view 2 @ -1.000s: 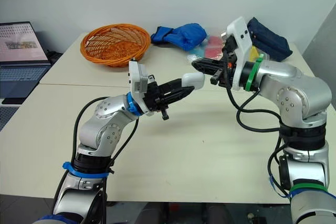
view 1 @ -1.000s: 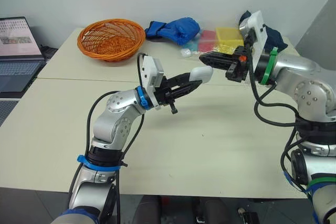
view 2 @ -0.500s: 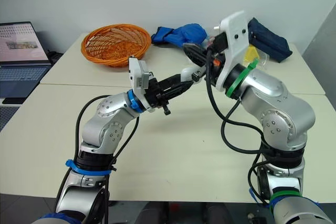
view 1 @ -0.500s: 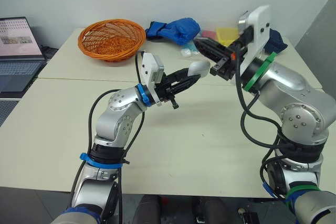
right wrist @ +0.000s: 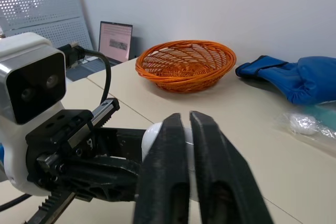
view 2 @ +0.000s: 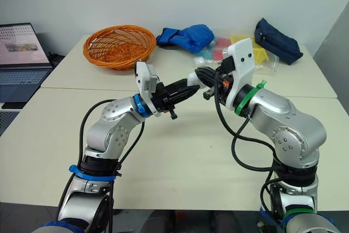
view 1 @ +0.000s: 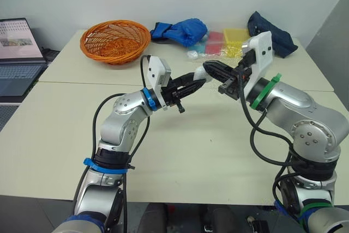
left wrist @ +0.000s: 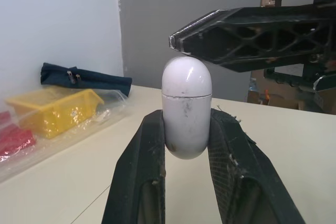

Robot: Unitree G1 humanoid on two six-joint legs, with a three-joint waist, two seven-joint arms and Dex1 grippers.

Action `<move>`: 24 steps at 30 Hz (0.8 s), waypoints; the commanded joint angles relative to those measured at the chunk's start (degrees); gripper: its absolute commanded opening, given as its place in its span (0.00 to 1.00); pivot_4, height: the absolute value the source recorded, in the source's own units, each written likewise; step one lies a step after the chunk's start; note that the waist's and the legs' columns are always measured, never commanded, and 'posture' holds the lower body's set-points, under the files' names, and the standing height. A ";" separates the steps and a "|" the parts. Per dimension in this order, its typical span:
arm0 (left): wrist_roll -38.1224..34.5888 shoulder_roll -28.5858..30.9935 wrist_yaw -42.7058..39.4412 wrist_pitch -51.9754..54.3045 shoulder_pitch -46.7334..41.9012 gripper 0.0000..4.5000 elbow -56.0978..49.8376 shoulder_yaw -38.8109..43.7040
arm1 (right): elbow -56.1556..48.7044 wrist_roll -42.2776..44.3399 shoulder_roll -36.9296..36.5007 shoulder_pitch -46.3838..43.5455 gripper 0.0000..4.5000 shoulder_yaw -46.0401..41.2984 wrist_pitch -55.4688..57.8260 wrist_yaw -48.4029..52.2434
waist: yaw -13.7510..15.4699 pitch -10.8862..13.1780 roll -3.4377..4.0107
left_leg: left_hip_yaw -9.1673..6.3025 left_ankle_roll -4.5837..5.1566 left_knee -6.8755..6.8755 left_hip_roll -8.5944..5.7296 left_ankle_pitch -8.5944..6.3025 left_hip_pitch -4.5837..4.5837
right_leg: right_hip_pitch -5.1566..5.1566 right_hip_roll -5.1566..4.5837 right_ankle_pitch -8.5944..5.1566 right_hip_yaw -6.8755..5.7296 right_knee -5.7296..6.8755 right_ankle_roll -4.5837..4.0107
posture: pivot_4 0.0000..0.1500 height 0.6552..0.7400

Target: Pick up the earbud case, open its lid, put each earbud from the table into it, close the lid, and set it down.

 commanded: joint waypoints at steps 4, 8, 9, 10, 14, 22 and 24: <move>-0.68 4.19 -2.29 4.00 -2.43 0.17 0.26 0.43 | 0.65 7.08 -9.53 -0.16 0.61 -6.85 -2.30 11.81 | 0.05 0.00 0.00 | 0.00 0.00 0.00 0.00 0.00 0.01 | 0.00 0.00 0.00 0.00 0.01 0.00 | 1.00 1.00; -9.16 6.38 -0.96 21.97 -4.28 0.17 0.79 2.98 | 0.32 2.27 -19.80 8.20 0.92 -3.84 -10.63 25.01 | 0.08 0.00 -0.01 | -0.13 0.00 -0.04 0.00 0.00 -0.01 | 0.05 0.00 -0.02 -0.04 -0.10 0.00 | 1.00 1.00; -11.53 6.97 -0.99 26.59 -4.68 0.17 1.15 3.66 | 0.98 0.47 -21.56 10.42 0.99 -2.69 -13.28 27.52 | 0.00 0.00 -0.01 | -0.06 0.00 -0.03 0.00 0.00 -0.01 | 0.03 0.00 -0.02 -0.04 -0.09 0.01 | 1.00 1.00; -14.62 6.95 0.81 33.76 -5.32 0.17 2.11 5.05 | 2.37 -1.68 -22.60 13.40 0.99 -1.98 -17.14 30.30 | -0.05 0.00 -0.01 | -0.03 0.00 -0.03 -0.01 0.00 -0.01 | 0.02 0.00 -0.02 -0.02 -0.08 0.01 | 1.00 1.00; -20.83 3.98 10.77 51.93 -5.79 0.17 8.91 12.50 | 7.61 -8.31 -23.55 21.47 0.99 1.08 -29.74 37.80 | -0.31 0.01 -0.02 | -0.07 0.00 0.04 -0.02 0.00 0.05 | 0.06 0.00 -0.01 -0.05 -0.02 0.04 | 1.00 1.00; -18.43 -0.89 22.25 59.78 0.86 0.17 16.69 18.09 | 13.35 -14.87 -21.08 25.29 0.99 5.77 -39.46 40.44 | -0.84 0.01 -0.02 | -0.06 -0.01 0.03 -0.01 0.01 0.23 | 0.08 0.02 -0.01 0.00 0.20 0.03 | 1.00 1.00; -17.88 -0.78 22.34 59.23 2.18 0.17 15.74 17.09 | 13.94 -15.48 -20.97 25.63 0.99 5.98 -40.57 40.77 | -0.80 0.01 -0.02 | -0.05 -0.02 0.04 -0.02 0.02 0.23 | 0.08 0.01 -0.01 0.00 0.24 0.03 | 1.00 1.00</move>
